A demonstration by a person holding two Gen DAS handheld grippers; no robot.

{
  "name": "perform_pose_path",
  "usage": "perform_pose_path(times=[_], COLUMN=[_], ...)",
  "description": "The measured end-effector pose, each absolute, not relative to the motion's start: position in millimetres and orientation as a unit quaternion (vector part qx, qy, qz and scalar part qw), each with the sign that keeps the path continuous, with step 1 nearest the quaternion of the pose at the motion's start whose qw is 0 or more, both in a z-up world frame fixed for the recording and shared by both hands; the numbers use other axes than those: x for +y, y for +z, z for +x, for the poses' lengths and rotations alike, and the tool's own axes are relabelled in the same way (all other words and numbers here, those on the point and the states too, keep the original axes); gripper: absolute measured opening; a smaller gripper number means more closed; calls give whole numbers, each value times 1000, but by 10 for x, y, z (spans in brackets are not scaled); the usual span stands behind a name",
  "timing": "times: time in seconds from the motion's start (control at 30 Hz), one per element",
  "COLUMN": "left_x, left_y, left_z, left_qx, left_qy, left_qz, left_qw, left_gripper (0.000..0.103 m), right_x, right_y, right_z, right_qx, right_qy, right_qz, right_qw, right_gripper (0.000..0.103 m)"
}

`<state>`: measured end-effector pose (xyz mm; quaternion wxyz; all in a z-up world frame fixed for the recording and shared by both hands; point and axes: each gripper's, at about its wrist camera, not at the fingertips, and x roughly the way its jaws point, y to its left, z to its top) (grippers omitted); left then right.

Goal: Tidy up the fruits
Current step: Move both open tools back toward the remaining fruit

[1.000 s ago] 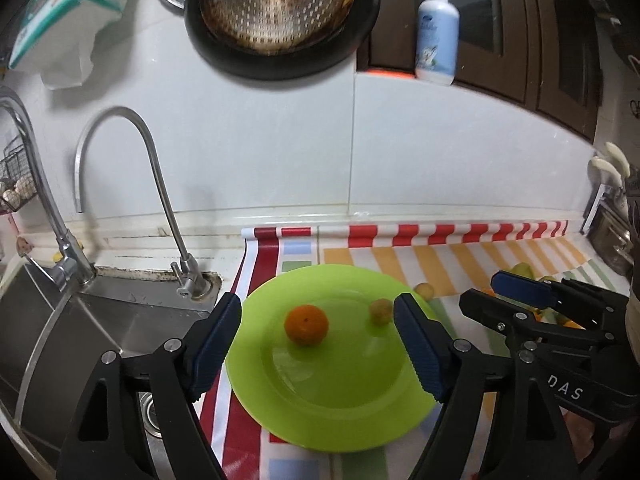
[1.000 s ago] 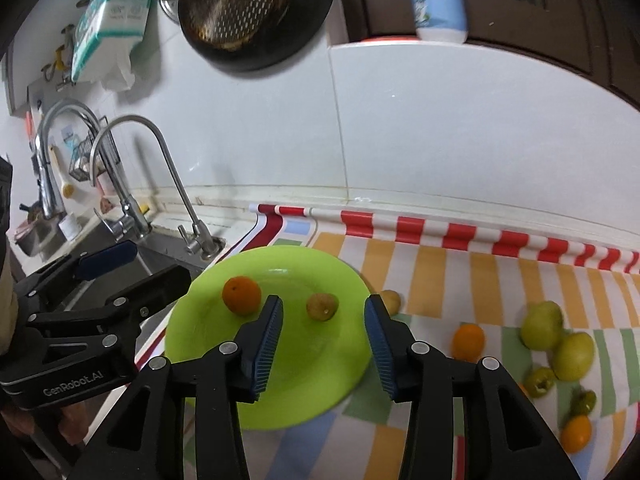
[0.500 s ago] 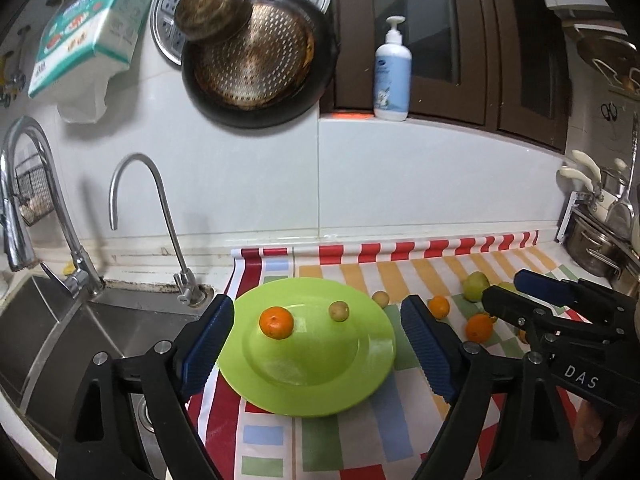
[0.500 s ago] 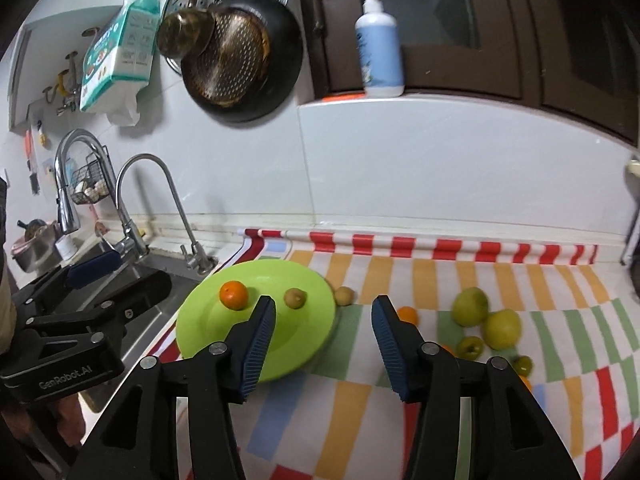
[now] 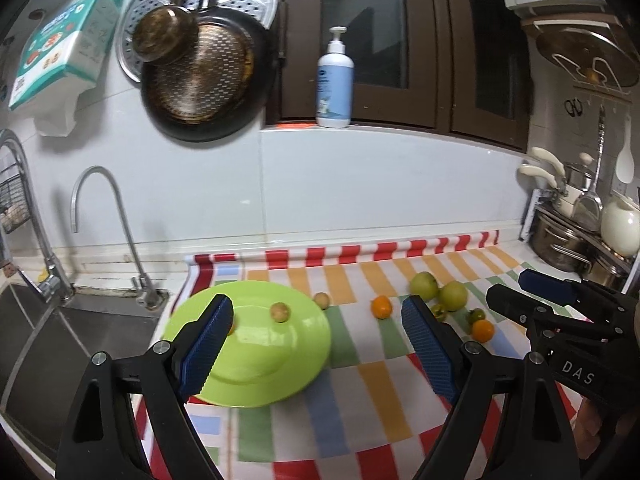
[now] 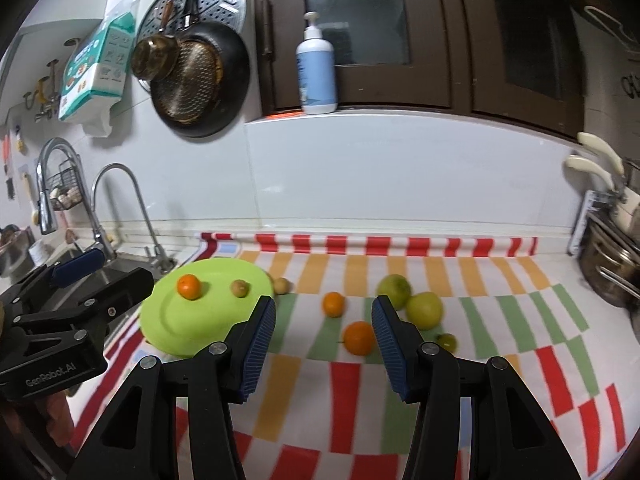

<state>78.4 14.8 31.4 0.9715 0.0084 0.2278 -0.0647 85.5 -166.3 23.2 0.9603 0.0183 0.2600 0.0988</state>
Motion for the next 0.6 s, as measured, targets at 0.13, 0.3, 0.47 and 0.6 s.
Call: perform_pose_path(times=[0.13, 0.3, 0.47, 0.6], left_x=[-20, -222, -410, -561], left_y=[265, 163, 52, -46], left_z=[823, 913, 1015, 1136], left_qx=[227, 234, 240, 245], left_qy=[-83, -108, -132, -148], left_qz=[17, 27, 41, 57], left_qw=[970, 966, 961, 957], left_gripper=[87, 87, 87, 87], right_x=[-1803, -1992, -2160, -2265], right_y=[204, 129, 16, -94], right_z=[811, 801, 835, 894], right_qx=[261, 270, 285, 298], right_qy=[78, 54, 35, 24], right_qz=[14, 13, 16, 23], right_qw=[962, 961, 958, 954], right_gripper=[51, 51, 51, 51])
